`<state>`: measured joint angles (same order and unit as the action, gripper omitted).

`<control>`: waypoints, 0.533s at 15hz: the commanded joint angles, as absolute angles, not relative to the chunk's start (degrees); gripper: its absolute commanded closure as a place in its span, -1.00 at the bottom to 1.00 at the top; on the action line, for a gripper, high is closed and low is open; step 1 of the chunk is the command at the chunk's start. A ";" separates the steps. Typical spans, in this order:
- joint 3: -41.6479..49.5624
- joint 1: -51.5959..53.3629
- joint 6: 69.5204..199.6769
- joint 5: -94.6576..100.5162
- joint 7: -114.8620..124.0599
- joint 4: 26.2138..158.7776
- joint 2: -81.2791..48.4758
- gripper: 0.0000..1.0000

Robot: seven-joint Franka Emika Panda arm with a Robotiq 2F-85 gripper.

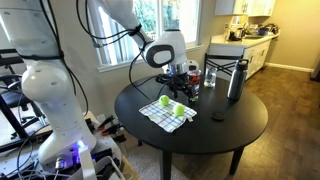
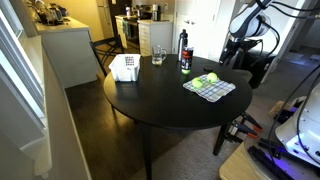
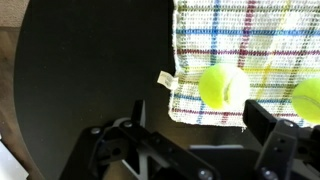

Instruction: Put the green ball on the right into the glass container

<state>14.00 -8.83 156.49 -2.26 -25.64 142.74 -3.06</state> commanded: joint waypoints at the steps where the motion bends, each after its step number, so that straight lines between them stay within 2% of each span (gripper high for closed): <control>1: 12.61 -10.20 156.36 -1.84 -25.22 142.75 -2.94 -1.00; 8: 4.95 -11.06 156.73 -21.79 -37.22 138.78 -9.86 -1.00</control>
